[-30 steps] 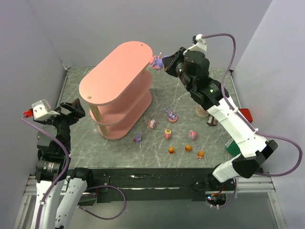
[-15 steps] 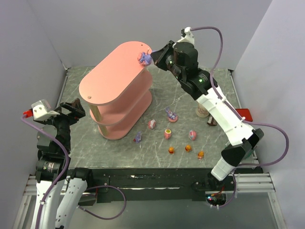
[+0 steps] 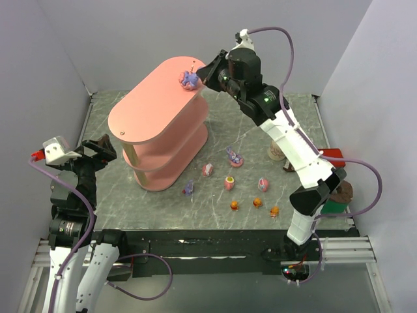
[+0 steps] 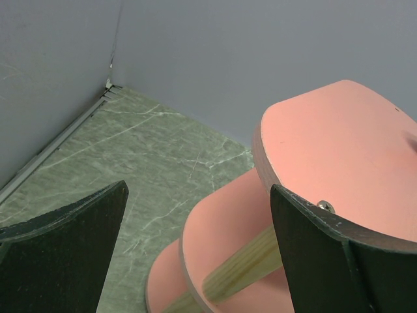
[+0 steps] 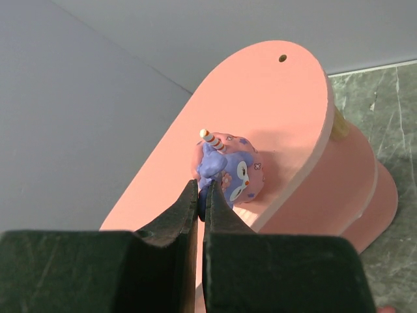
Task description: Place and organize the plastic toys onto the shelf
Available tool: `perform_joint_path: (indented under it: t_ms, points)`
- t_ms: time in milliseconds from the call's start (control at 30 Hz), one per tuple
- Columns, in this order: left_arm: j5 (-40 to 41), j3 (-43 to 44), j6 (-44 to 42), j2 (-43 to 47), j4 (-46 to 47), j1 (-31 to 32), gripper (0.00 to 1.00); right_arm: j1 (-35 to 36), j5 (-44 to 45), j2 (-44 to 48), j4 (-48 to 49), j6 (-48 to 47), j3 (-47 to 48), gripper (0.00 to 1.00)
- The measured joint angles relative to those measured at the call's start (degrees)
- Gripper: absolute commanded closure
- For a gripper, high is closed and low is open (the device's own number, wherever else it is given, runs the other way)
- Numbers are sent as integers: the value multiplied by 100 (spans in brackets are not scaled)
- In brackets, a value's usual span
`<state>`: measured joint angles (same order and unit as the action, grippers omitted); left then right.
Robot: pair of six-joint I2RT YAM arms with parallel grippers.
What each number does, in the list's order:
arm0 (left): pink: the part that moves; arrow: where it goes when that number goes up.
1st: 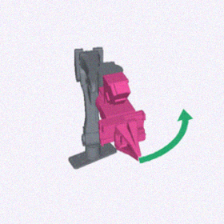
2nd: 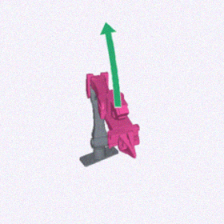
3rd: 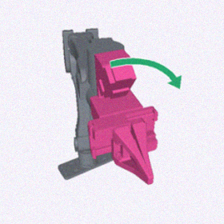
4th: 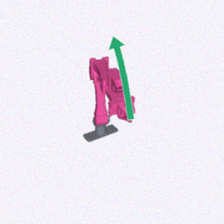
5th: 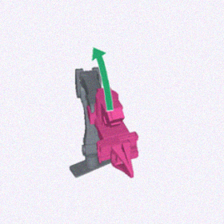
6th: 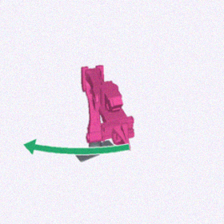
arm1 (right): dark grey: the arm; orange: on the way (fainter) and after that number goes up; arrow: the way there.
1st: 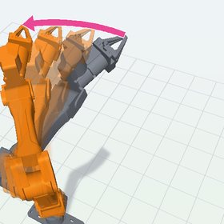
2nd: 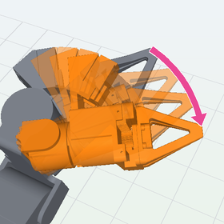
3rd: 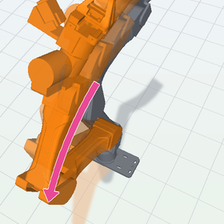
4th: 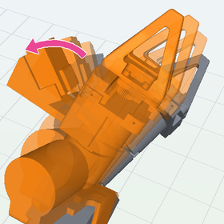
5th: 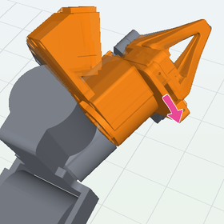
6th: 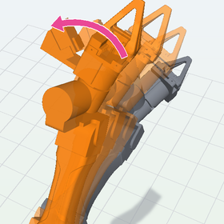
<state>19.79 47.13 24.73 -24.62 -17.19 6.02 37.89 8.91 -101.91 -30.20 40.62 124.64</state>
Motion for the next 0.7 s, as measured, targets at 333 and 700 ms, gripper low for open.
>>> perform_joint_path:
  t_ms: [333, 700]
  points:
    - [0, 0, 0, 4, 0, 0, 4, 11, -120, -188, -372, -155, 588, 100]
    - [0, 0, 0, 4, 0, -2, 4, 11, -129, -361, -588, -330, 748, 72]
